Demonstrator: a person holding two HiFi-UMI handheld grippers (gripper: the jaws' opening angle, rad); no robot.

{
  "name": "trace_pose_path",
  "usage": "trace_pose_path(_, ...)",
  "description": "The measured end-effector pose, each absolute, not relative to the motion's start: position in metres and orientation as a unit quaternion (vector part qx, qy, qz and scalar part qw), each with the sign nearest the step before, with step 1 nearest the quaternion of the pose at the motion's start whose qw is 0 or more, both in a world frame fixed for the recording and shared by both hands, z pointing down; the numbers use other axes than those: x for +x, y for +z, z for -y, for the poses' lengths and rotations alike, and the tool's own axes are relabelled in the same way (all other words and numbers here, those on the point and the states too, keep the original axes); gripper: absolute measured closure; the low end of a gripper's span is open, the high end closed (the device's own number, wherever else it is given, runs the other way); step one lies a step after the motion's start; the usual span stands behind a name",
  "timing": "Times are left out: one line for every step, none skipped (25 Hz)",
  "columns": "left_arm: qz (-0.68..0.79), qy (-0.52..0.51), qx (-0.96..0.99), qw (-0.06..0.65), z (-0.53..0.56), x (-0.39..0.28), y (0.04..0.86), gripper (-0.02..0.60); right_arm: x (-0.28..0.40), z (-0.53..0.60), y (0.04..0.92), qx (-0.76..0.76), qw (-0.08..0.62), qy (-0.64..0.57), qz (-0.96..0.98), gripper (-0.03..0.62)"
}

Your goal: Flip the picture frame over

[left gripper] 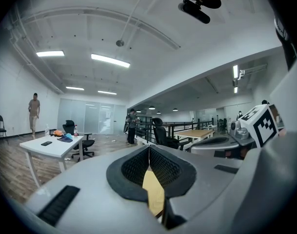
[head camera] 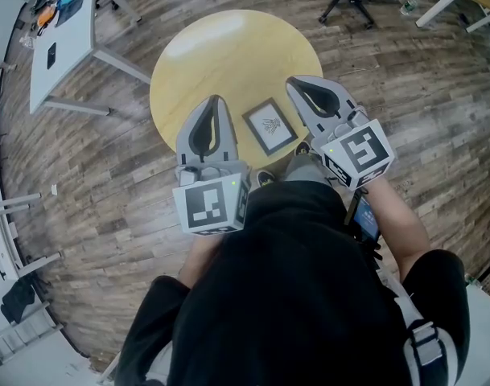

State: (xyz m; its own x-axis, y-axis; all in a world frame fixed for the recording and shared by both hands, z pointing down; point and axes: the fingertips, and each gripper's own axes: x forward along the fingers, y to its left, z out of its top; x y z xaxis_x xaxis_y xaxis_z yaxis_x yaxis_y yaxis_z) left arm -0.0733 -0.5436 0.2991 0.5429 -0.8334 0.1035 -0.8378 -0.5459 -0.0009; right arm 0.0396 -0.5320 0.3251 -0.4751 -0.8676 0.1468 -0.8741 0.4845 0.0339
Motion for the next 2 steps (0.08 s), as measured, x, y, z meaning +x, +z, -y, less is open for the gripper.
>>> trace_pose_path(0.475, 0.046, 0.879, 0.024, 0.5426, -0.0724, 0.2989, 0.558, 0.0399, 0.531, 0.3249, 0.507, 0.073, 0.022, 0.859, 0.576)
trace_pose_path(0.474, 0.047, 0.879, 0.024, 0.5417, -0.0714, 0.2987, 0.558, 0.0402, 0.5299, 0.3247, 0.506, 0.074, 0.021, 0.859, 0.576)
